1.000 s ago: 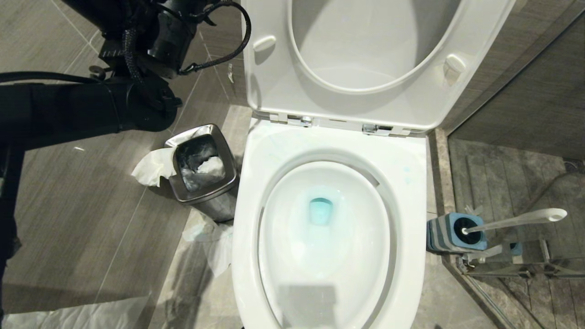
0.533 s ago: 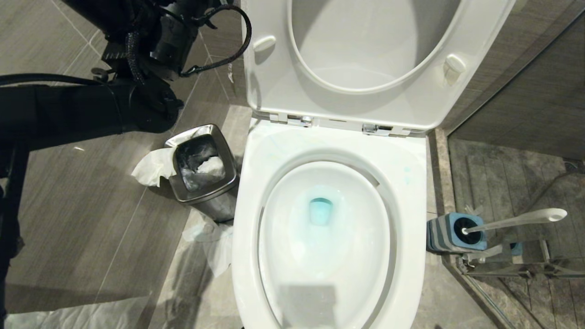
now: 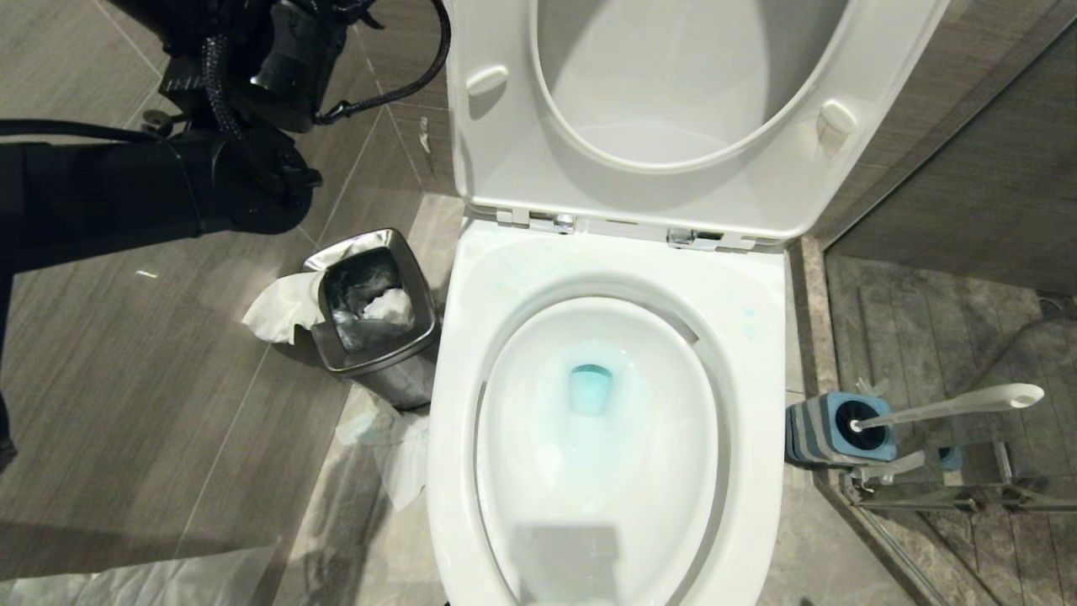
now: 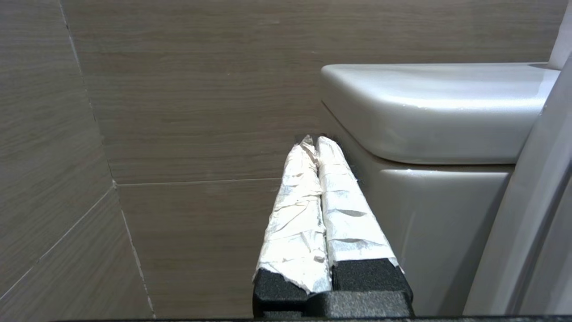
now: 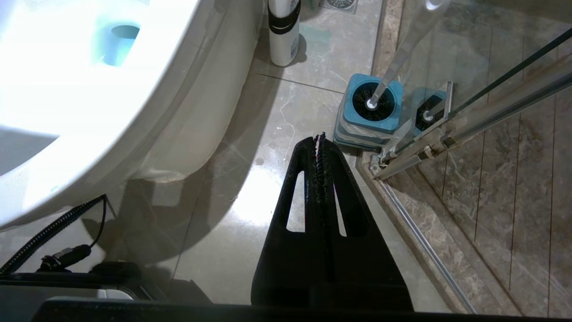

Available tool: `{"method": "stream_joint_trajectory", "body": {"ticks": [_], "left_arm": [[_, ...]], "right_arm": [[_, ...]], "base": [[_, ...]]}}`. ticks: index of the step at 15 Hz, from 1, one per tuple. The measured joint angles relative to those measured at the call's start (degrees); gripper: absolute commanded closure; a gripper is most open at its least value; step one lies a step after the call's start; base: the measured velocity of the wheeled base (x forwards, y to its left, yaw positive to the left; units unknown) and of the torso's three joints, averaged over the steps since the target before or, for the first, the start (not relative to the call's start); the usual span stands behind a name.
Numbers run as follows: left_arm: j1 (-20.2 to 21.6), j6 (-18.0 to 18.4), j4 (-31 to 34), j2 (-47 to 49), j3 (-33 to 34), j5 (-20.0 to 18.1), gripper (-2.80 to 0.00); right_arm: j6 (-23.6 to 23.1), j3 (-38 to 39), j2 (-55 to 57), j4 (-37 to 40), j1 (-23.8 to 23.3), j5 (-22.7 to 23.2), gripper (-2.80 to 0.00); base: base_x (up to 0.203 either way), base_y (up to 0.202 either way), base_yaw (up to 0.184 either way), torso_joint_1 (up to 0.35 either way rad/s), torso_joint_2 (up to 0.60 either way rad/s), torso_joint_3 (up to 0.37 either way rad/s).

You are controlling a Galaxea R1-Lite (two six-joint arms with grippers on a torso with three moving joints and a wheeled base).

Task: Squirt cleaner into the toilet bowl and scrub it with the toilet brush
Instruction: Flush the toilet

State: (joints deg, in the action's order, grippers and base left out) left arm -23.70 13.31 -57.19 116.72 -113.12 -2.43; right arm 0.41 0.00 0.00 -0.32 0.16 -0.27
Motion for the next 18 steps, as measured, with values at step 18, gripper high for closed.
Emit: {"method": "stream_joint_trajectory", "body": {"ticks": [18], "left_arm": [[-1.40,0.74,-0.06,-3.45,-0.06,0.77,0.00]], "right_arm": [[0.02,0.00,0.00,-0.03,0.05,0.00,0.00]], "base": [[0.000,0.000,0.000,0.001,0.00,-0.055]]}}
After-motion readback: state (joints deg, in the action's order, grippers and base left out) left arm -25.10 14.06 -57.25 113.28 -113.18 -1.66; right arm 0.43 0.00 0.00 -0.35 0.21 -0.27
